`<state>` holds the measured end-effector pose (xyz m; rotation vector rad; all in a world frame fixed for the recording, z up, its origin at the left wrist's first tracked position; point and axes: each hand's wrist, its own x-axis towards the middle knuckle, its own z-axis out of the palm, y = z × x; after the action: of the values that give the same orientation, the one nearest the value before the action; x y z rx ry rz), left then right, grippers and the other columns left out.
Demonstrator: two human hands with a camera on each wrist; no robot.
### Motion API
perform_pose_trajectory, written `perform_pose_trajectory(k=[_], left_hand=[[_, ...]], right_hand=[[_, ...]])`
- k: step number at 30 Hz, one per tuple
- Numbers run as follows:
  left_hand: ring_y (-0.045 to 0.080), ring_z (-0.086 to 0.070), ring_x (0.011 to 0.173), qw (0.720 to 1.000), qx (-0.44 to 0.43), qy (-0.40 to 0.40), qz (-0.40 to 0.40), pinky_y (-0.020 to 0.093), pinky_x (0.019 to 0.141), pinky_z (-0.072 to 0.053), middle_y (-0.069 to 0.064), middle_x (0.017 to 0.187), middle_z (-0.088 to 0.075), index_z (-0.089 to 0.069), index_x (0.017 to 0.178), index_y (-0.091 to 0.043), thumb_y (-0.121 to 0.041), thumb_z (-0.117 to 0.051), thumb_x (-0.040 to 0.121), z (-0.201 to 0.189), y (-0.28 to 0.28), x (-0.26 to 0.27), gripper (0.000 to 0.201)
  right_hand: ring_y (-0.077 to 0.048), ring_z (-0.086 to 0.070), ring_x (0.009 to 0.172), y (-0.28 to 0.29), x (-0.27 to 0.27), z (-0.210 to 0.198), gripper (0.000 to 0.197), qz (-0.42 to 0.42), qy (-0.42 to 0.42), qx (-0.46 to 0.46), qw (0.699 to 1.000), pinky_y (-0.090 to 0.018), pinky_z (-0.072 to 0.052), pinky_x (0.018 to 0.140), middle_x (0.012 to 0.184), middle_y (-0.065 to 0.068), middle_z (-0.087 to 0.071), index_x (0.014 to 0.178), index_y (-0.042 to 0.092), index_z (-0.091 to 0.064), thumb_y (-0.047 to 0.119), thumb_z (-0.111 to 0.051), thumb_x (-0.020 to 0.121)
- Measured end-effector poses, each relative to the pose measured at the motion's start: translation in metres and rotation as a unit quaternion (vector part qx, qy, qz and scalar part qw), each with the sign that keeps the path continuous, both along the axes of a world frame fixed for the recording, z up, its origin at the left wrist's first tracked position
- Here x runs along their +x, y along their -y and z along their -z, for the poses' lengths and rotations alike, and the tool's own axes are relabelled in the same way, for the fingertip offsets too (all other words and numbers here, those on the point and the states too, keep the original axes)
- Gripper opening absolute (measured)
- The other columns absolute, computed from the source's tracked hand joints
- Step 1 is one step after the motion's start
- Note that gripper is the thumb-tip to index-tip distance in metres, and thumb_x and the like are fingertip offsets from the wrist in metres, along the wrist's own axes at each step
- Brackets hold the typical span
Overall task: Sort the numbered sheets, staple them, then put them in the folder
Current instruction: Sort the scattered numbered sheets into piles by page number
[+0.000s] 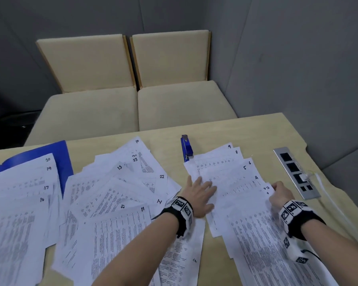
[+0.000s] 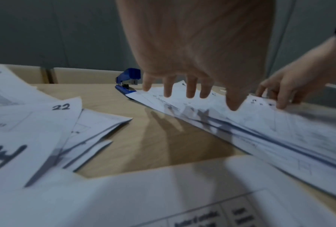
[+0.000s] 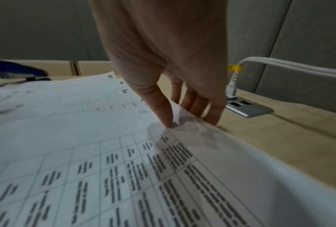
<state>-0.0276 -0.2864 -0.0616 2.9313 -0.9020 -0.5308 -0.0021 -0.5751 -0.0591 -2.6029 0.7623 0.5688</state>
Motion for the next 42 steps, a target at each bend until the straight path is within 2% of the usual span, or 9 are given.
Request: perform_pose_trajectory(k=[5, 8, 14, 16, 19, 23, 33, 37, 42], left_hand=[[0.030, -0.044, 0.121, 0.982, -0.135, 0.073, -0.113, 0.044, 0.100, -0.033, 0.008, 0.129, -0.052, -0.051, 0.127, -0.014, -0.029, -0.040, 0.092, -0.020, -0.050, -0.004, 0.041], [0.029, -0.058, 0.092, 0.965, -0.165, 0.081, -0.190, 0.038, 0.078, -0.044, 0.008, 0.104, -0.059, -0.058, 0.107, -0.011, -0.033, -0.026, 0.091, -0.028, -0.118, -0.010, 0.042], [0.018, -0.058, 0.081, 0.953, -0.092, -0.066, -0.279, 0.029, 0.070, -0.047, -0.002, 0.093, -0.059, -0.044, 0.095, -0.022, -0.044, -0.049, 0.092, -0.024, -0.242, -0.052, 0.022], [0.016, -0.056, 0.082, 0.951, -0.056, -0.131, -0.274, 0.027, 0.071, -0.044, -0.004, 0.090, -0.057, -0.046, 0.099, -0.023, -0.048, -0.058, 0.085, -0.021, -0.263, -0.066, 0.032], [0.018, -0.056, 0.085, 0.952, -0.054, -0.164, -0.252, 0.024, 0.069, -0.039, -0.005, 0.084, -0.054, -0.054, 0.095, -0.021, -0.034, -0.065, 0.082, -0.017, -0.274, -0.077, 0.022], [0.015, -0.056, 0.088, 0.927, -0.192, -0.173, -0.273, 0.025, 0.076, -0.044, -0.009, 0.088, -0.059, -0.058, 0.086, -0.023, -0.028, -0.067, 0.084, -0.024, -0.272, -0.073, 0.011], [0.022, -0.052, 0.109, 0.954, -0.175, -0.094, -0.225, 0.035, 0.094, -0.045, 0.005, 0.118, -0.053, -0.059, 0.113, -0.019, -0.032, -0.056, 0.091, -0.010, -0.238, -0.049, 0.027], [0.026, -0.038, 0.122, 0.966, -0.058, -0.053, -0.245, 0.042, 0.099, -0.041, 0.006, 0.132, -0.038, -0.042, 0.129, -0.021, -0.025, -0.057, 0.087, 0.001, -0.231, -0.044, 0.044], [0.025, -0.047, 0.112, 0.972, -0.052, -0.118, -0.197, 0.034, 0.088, -0.042, 0.005, 0.115, -0.057, -0.053, 0.116, -0.017, -0.030, -0.068, 0.081, 0.003, -0.250, -0.033, 0.041]], right_hand=[[-0.035, -0.035, 0.122, -0.055, -0.008, -0.017, 0.063, -0.033, 0.072, -0.097, 0.992, -0.049, -0.035, 0.097, 0.135, -0.019, -0.033, 0.131, 0.019, -0.034, -0.002, -0.058, 0.077], [-0.032, -0.037, 0.122, -0.117, -0.017, -0.025, 0.043, -0.132, 0.153, 0.003, 0.979, -0.044, -0.036, 0.099, 0.130, -0.015, -0.039, 0.126, 0.015, -0.046, 0.000, -0.050, 0.086], [-0.020, -0.057, 0.072, -0.265, -0.078, -0.014, 0.016, -0.216, 0.050, 0.301, 0.927, -0.036, -0.047, 0.068, 0.080, -0.005, -0.061, 0.082, 0.021, -0.057, 0.007, -0.050, 0.086], [-0.019, -0.053, 0.063, -0.298, -0.098, -0.005, 0.004, -0.173, -0.032, 0.364, 0.914, -0.035, -0.044, 0.055, 0.077, -0.005, -0.057, 0.091, 0.017, -0.056, 0.016, -0.055, 0.087], [-0.014, -0.049, 0.072, -0.325, -0.111, 0.006, 0.042, -0.171, -0.047, 0.314, 0.933, -0.023, -0.039, 0.056, 0.094, -0.001, -0.046, 0.115, 0.016, -0.047, 0.036, -0.066, 0.083], [-0.016, -0.050, 0.098, -0.335, -0.111, 0.006, 0.043, -0.133, 0.026, 0.290, 0.947, -0.021, -0.044, 0.077, 0.116, -0.005, -0.042, 0.106, 0.018, -0.047, 0.028, -0.074, 0.075], [-0.012, -0.043, 0.058, -0.288, -0.126, 0.004, 0.019, -0.095, -0.030, 0.215, 0.971, -0.025, -0.031, 0.053, 0.067, 0.002, -0.044, 0.074, 0.012, -0.044, 0.006, -0.060, 0.082], [-0.013, -0.053, 0.069, -0.276, -0.132, 0.002, 0.014, -0.110, -0.054, 0.221, 0.967, -0.018, -0.036, 0.054, 0.079, -0.001, -0.058, 0.093, 0.010, -0.056, 0.004, -0.060, 0.082], [-0.029, -0.061, 0.097, -0.275, -0.139, 0.008, 0.026, -0.137, -0.042, 0.225, 0.964, -0.026, -0.043, 0.071, 0.105, -0.014, -0.065, 0.109, 0.003, -0.061, 0.007, -0.058, 0.083]])
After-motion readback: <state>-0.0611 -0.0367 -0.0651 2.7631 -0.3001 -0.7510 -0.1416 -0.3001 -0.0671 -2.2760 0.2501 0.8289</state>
